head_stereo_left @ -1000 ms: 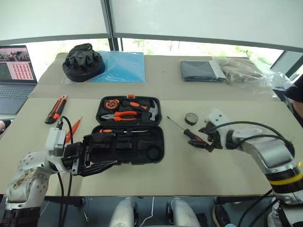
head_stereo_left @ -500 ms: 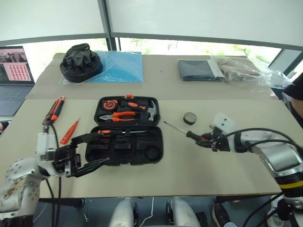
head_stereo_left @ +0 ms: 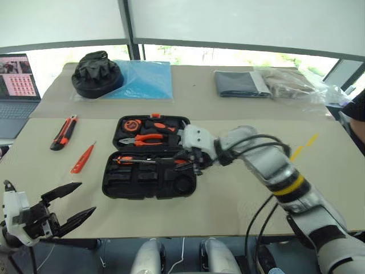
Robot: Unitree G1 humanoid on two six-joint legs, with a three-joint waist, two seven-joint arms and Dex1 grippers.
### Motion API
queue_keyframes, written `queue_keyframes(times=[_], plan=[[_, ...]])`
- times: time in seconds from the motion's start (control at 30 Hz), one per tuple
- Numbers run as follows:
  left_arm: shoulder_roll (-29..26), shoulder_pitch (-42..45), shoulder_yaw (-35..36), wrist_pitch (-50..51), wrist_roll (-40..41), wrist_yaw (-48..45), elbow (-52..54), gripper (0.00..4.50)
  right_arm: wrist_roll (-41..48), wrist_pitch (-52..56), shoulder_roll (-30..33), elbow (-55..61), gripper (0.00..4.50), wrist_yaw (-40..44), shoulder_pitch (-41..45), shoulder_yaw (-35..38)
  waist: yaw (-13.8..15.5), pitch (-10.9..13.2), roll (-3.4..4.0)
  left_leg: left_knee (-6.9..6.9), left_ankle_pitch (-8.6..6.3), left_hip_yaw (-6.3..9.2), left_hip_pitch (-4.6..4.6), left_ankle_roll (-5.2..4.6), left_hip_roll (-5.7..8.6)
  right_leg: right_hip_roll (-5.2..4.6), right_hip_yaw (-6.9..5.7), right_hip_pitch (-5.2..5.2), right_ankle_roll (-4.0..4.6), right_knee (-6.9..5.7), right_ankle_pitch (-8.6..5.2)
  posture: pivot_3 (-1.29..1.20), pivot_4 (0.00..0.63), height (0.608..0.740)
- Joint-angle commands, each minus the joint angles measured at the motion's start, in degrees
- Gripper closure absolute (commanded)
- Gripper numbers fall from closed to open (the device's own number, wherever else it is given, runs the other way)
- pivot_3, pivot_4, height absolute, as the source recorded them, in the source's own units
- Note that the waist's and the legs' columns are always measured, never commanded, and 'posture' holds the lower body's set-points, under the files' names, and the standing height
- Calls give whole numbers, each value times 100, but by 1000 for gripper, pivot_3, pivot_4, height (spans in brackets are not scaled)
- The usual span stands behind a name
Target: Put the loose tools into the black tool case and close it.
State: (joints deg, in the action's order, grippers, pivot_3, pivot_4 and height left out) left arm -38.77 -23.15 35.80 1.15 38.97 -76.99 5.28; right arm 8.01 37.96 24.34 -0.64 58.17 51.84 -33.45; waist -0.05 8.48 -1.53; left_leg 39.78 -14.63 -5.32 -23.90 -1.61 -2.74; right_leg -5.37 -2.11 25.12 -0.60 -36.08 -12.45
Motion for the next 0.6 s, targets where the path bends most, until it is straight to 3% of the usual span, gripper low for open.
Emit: queue_keyframes(times=[0.03,0.6], plan=[[-55,-37,171,-84,60,38,138,0,-424,-20,-31,-333,3461,-8,264,-181,3,0,0,0,0,0,-1,0,1,-1,0,0,0,0,0,0,150,740],[-173,298,-50,191,44,271,296,0,-1153,-234,-168,-856,3461,662,388,-647,-79,1,2,-7,4,2,4,8,-8,15,-4,0,8,-12,-1,0,150,740]])
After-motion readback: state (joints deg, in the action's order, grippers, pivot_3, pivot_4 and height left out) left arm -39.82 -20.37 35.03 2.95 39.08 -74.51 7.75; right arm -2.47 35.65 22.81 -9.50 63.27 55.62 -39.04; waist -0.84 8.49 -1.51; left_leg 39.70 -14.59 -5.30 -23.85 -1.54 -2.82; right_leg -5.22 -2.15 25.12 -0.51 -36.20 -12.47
